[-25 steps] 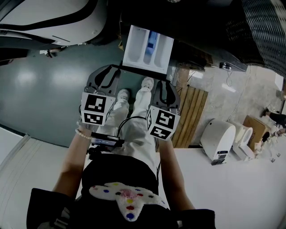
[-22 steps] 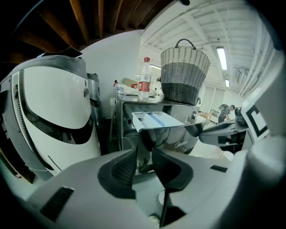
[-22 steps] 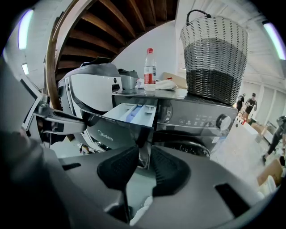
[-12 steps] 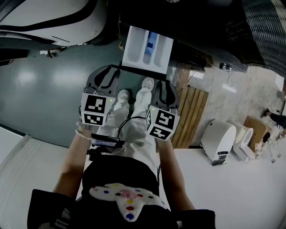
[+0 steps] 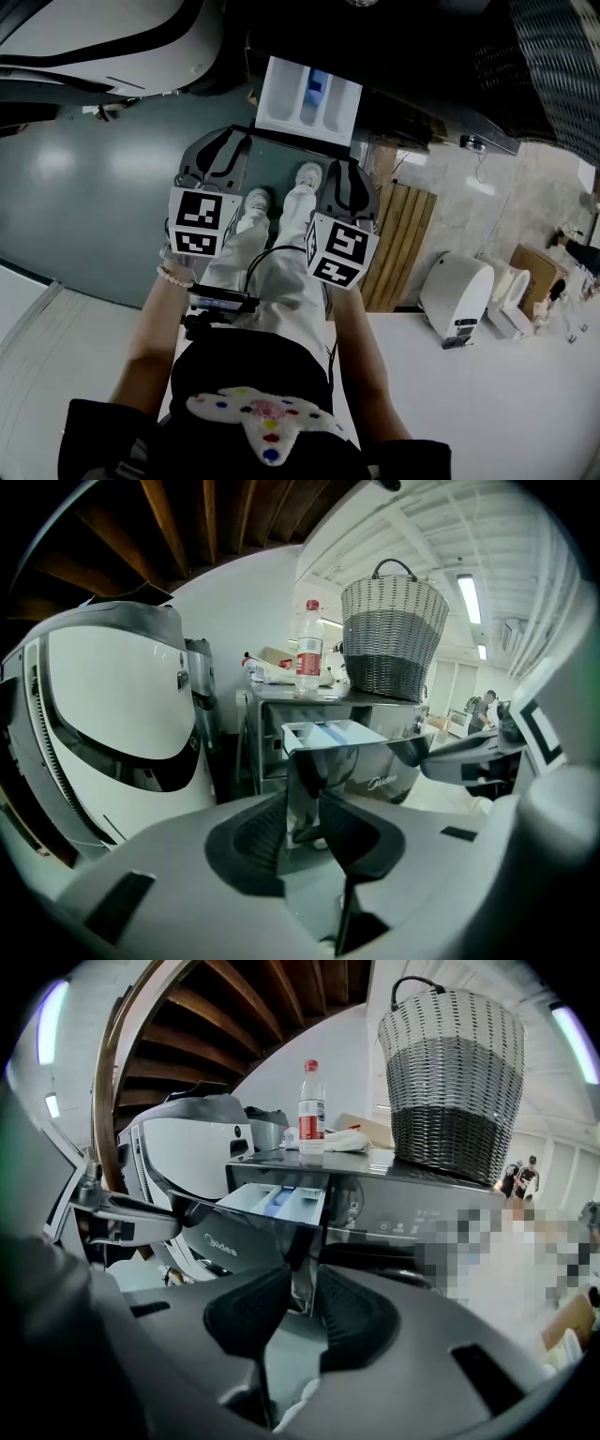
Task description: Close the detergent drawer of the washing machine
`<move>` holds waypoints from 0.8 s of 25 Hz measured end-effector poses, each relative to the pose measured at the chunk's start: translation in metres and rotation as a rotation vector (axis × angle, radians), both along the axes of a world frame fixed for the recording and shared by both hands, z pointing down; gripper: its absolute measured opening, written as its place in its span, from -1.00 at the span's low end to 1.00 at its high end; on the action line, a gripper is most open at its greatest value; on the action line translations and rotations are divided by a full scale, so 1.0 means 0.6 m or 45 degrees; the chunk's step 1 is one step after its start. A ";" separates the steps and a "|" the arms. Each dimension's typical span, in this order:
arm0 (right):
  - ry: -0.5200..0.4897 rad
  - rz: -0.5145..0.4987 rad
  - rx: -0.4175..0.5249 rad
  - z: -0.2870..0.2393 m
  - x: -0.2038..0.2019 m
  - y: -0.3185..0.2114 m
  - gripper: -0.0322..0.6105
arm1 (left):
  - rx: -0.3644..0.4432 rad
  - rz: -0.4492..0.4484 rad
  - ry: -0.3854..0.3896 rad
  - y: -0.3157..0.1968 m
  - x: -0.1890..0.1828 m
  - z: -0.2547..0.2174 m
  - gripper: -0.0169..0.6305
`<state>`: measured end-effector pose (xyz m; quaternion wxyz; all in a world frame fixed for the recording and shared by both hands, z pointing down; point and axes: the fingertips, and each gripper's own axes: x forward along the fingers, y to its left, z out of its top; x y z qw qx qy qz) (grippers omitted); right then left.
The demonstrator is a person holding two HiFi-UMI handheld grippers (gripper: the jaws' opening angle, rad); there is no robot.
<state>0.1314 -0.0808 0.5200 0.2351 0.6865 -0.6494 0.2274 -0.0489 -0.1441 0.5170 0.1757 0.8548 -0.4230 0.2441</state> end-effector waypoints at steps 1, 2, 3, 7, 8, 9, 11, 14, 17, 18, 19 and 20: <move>0.000 -0.001 0.002 0.000 0.001 -0.005 -0.61 | 0.003 -0.002 -0.002 -0.005 0.001 -0.001 -0.59; 0.001 -0.002 0.004 -0.001 0.003 -0.010 -0.61 | 0.008 -0.004 -0.003 -0.011 0.004 -0.002 -0.59; 0.001 -0.004 0.007 -0.001 0.004 -0.015 -0.61 | 0.011 -0.006 -0.005 -0.016 0.005 -0.004 -0.59; 0.005 -0.010 0.013 -0.002 0.009 -0.035 -0.61 | 0.022 -0.006 -0.012 -0.037 0.011 -0.005 -0.59; 0.006 -0.012 0.013 -0.002 0.010 -0.040 -0.61 | 0.024 -0.006 -0.015 -0.042 0.012 -0.005 -0.59; 0.006 -0.015 0.012 -0.002 0.011 -0.044 -0.61 | 0.025 -0.007 -0.017 -0.045 0.013 -0.005 -0.59; 0.005 -0.023 0.011 -0.002 0.013 -0.051 -0.61 | 0.026 -0.012 -0.021 -0.052 0.014 -0.006 -0.59; 0.005 -0.035 0.009 -0.003 0.016 -0.062 -0.62 | 0.029 -0.022 -0.024 -0.063 0.017 -0.007 -0.59; 0.006 -0.039 0.011 -0.003 0.017 -0.072 -0.61 | 0.034 -0.029 -0.027 -0.073 0.019 -0.007 -0.60; 0.005 -0.039 0.012 -0.003 0.018 -0.075 -0.61 | 0.036 -0.031 -0.030 -0.076 0.020 -0.007 -0.60; 0.004 -0.039 0.012 -0.003 0.019 -0.078 -0.61 | 0.037 -0.032 -0.035 -0.078 0.021 -0.007 -0.61; 0.003 -0.040 0.013 -0.003 0.020 -0.081 -0.61 | 0.039 -0.034 -0.040 -0.081 0.022 -0.007 -0.62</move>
